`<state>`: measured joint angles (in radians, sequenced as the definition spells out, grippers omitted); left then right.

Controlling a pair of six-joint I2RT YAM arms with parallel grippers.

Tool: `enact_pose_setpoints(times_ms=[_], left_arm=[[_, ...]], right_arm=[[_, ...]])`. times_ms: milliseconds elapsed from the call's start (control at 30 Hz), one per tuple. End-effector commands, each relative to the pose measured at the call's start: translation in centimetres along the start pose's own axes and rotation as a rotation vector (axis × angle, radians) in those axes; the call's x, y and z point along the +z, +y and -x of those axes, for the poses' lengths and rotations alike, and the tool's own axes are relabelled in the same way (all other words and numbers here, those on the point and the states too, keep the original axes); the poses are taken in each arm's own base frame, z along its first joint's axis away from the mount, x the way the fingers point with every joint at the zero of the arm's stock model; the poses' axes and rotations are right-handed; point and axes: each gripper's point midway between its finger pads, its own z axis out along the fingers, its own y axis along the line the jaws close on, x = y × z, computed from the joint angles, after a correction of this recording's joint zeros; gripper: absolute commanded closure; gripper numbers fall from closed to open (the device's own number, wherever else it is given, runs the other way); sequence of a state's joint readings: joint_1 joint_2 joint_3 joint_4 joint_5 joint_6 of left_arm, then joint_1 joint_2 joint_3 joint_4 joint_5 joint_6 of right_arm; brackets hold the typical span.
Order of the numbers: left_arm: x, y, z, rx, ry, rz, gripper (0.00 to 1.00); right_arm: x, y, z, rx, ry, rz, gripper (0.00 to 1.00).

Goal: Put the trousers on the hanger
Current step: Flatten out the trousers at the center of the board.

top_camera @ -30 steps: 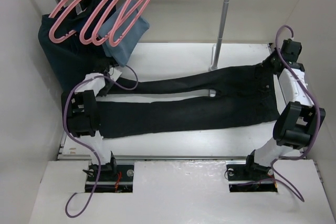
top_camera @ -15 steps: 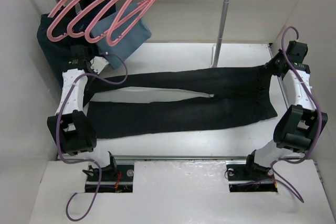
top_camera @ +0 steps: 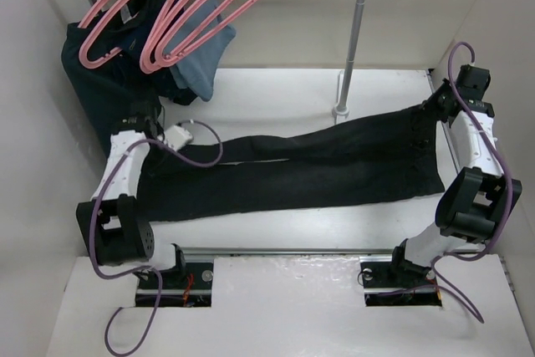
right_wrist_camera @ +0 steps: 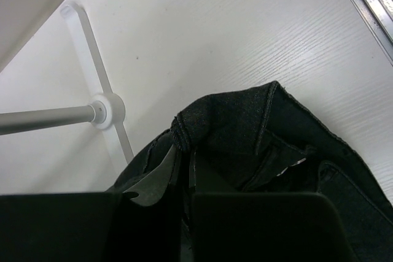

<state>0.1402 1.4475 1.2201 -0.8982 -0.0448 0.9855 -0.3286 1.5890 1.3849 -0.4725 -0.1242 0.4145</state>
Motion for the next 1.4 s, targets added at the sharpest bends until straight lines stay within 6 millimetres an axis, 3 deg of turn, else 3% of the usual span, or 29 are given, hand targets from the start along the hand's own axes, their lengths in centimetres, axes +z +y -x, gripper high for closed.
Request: enact_pose_setpoints(times_ms=[0, 33, 67, 133, 167, 267, 300, 333, 433, 467, 567, 700, 833, 867, 1067, 1167, 1200, 1233, 1267, 1367], left_arm=[[-0.1, -8.9, -4.5, 0.152, 0.128, -0.303, 0.68], [0.6, -10.2, -6.0, 0.204, 0.198, -0.330, 0.65], [1.4, -11.8, -9.2, 0.247, 0.325, -0.368, 0.63], [1.7, -12.3, -10.0, 0.266, 0.359, -0.388, 0.61], [1.9, -12.8, -9.0, 0.249, 0.308, -0.421, 0.61], [0.9, -8.5, -3.7, 0.142, 0.105, -0.322, 0.59], [0.2, -4.4, 0.3, 0.083, -0.048, -0.179, 0.59], [0.1, -2.2, 1.8, -0.045, -0.096, -0.104, 0.59], [-0.5, 3.9, 5.1, -0.191, -0.202, 0.103, 0.59], [0.4, 4.3, 5.6, -0.241, -0.195, 0.101, 0.57], [1.7, 5.3, 6.6, -0.287, -0.193, 0.093, 0.54], [6.4, 5.1, 6.9, -0.367, -0.104, 0.025, 0.54], [9.1, 5.7, 6.8, -0.432, -0.062, 0.023, 0.50], [9.5, 5.7, 6.3, -0.459, -0.044, 0.023, 0.50], [10.7, 6.6, 7.6, -0.531, -0.069, 0.027, 0.46], [11.7, 5.0, 7.7, -0.537, -0.049, -0.057, 0.46], [11.9, 4.3, 7.6, -0.526, -0.037, -0.088, 0.51], [12.0, 3.1, 7.3, -0.524, -0.016, -0.137, 0.74], [12.0, 2.9, 7.1, -0.513, -0.007, -0.145, 0.84], [12.0, 2.2, 6.5, -0.523, -0.008, -0.193, 1.00]], right_arm=[[-1.7, 1.0, 4.4, -0.019, -0.132, 0.026, 1.00], [-1.7, 1.0, 4.4, -0.019, -0.132, 0.026, 1.00], [-1.7, 1.0, 4.4, -0.019, -0.132, 0.026, 1.00], [-1.5, 1.0, 4.5, -0.019, -0.132, 0.026, 1.00], [-1.5, 1.0, 4.5, -0.019, -0.132, 0.026, 1.00], [-1.5, 0.9, 4.3, -0.018, -0.124, 0.022, 1.00], [-1.5, 0.9, 4.3, -0.018, -0.124, 0.022, 1.00], [-1.5, 0.9, 4.3, -0.018, -0.124, 0.022, 1.00], [-1.5, 0.9, 4.3, -0.018, -0.124, 0.022, 1.00], [-1.3, 0.7, 4.0, -0.017, -0.115, 0.018, 1.00], [-1.1, 0.6, 3.8, -0.016, -0.114, 0.018, 1.00], [-1.3, 0.7, 3.8, -0.018, -0.122, 0.021, 1.00], [-1.5, 0.5, 3.6, -0.036, -0.121, 0.020, 1.00], [-1.5, 0.6, 3.8, -0.037, -0.129, 0.023, 1.00], [-1.3, -0.6, 3.9, -0.052, -0.144, -0.033, 1.00], [-0.6, -2.2, 4.0, -0.038, -0.142, -0.084, 1.00], [-0.7, -2.1, 4.4, -0.038, -0.154, -0.089, 1.00], [-0.2, -2.9, 4.3, -0.039, -0.144, -0.104, 1.00], [-0.6, -2.6, 4.9, -0.040, -0.154, -0.100, 1.00], [0.0, -2.7, 4.9, -0.039, -0.145, -0.104, 1.00]])
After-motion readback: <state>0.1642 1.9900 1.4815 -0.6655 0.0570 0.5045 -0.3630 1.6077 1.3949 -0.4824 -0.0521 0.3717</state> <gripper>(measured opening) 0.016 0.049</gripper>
